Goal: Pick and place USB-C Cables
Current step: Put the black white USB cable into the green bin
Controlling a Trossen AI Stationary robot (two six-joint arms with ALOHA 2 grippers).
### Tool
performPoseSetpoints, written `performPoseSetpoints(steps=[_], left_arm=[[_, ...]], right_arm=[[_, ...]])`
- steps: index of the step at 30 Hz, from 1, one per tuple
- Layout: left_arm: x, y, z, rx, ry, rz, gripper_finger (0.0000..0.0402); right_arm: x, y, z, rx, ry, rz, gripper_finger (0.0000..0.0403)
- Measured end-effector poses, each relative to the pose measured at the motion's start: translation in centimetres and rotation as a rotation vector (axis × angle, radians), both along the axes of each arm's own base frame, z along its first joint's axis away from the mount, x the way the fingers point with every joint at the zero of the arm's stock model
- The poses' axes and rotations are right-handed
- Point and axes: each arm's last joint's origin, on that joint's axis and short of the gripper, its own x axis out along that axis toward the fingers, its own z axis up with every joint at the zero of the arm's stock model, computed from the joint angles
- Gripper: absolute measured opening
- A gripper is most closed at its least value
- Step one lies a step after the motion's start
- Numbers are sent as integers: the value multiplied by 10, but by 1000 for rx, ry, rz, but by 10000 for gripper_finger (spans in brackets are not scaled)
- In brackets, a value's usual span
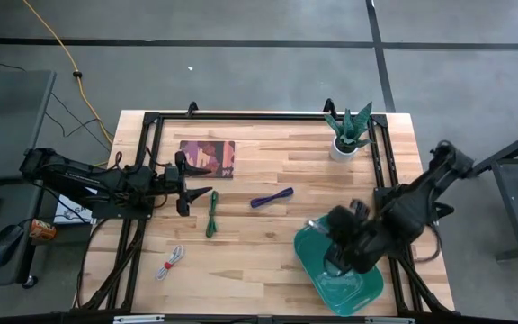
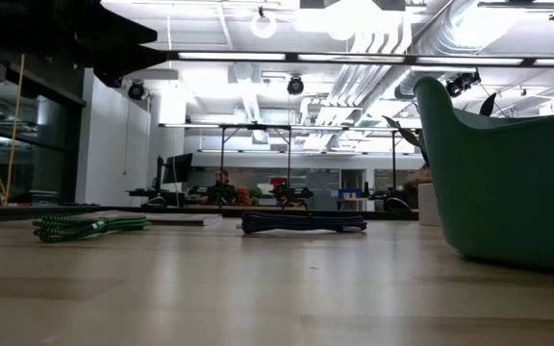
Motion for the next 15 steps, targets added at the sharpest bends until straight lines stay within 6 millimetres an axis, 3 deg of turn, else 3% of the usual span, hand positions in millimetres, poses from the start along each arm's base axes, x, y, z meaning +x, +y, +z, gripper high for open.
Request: performPoseSetpoints(steps=[6, 11, 15], left_arm=[[0, 0, 0, -18, -5, 0, 231], [0, 0, 0, -27, -7, 0, 231], [0, 0, 0, -27, -7, 0, 231]], right_arm=[[23, 36, -58, 9, 236, 2, 2], [27, 47, -112, 29, 468, -26, 2], [28, 52, -138, 131, 444, -31, 2]])
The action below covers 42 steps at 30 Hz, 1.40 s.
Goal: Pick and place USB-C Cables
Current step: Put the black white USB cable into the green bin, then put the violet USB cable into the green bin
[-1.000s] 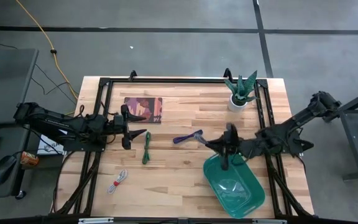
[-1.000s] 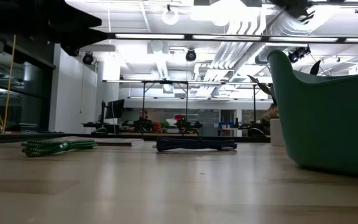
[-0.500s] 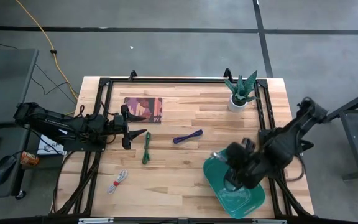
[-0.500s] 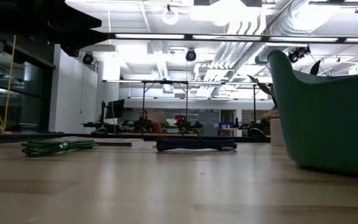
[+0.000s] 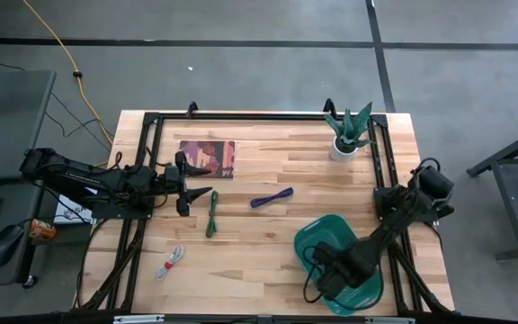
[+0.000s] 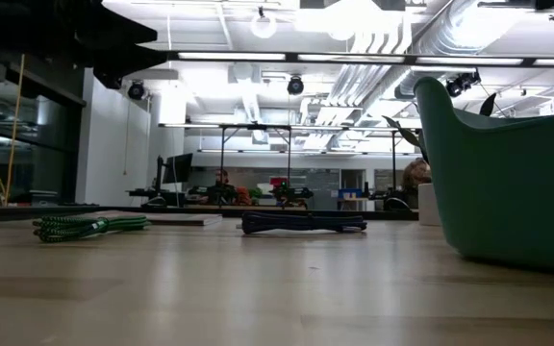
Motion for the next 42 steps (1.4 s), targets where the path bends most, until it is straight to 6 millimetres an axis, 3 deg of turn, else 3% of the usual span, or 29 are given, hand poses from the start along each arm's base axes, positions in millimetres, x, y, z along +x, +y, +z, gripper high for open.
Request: performPoseSetpoints(steps=[7, 12, 18, 34, 42], left_arm=[[0, 0, 0, 1, 0, 0, 231], [0, 0, 0, 3, 1, 0, 231], [0, 0, 0, 2, 0, 0, 231], [0, 0, 0, 3, 0, 4, 231], [0, 0, 0, 1, 0, 3, 231]], right_arm=[[-8, -3, -36, 43, -20, -76, 2], [-13, -8, -47, 21, -6, -125, 2], [-11, -8, -48, 28, -24, -169, 4], [-10, -7, -48, 30, -43, -183, 59], [-6, -4, -40, 45, -61, -138, 143]])
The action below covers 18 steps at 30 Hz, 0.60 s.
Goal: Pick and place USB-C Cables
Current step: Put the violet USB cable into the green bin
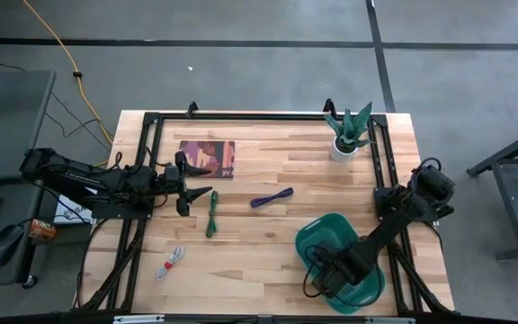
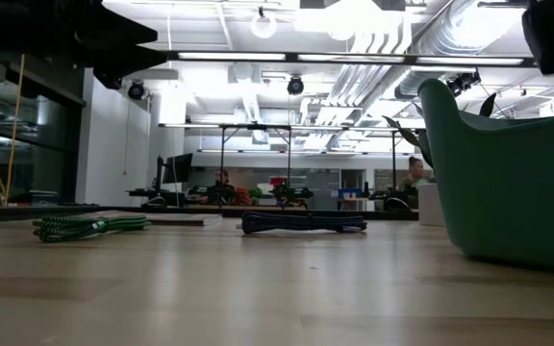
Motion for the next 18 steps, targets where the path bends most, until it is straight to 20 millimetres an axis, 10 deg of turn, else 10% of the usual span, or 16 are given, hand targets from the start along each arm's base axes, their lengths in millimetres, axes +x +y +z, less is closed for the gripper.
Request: performPoseSetpoints(steps=[18], left_arm=[[0, 0, 0, 2, 0, 2, 231]], right_arm=[[37, -17, 129, -413, -286, 192, 200]])
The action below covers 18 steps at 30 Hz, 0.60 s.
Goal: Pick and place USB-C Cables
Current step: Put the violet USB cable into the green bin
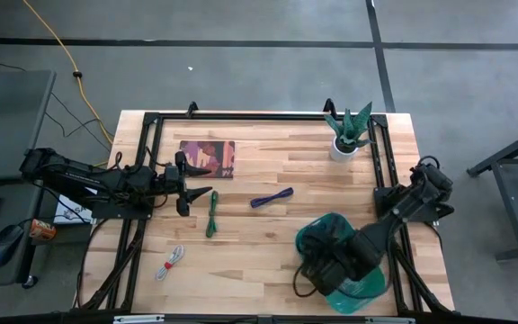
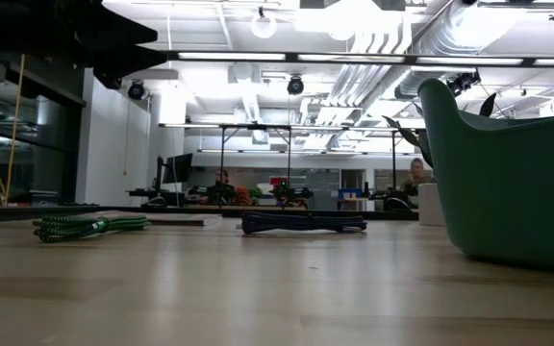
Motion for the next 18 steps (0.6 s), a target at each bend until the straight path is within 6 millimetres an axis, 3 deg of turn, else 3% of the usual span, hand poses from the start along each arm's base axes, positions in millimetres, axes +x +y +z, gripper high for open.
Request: performPoseSetpoints(steps=[6, 12, 15, 18], left_arm=[[0, 0, 0, 0, 0, 1, 231], [0, 0, 0, 43, 13, 0, 231], [0, 0, 0, 47, 14, 0, 231], [0, 0, 0, 68, 20, 0, 231]], right_arm=[[32, -41, -24, -105, 51, 70, 199], [75, -94, -50, -13, 21, 273, 199], [87, -119, -58, 29, -5, 358, 199], [91, -139, -66, -43, 13, 433, 199]])
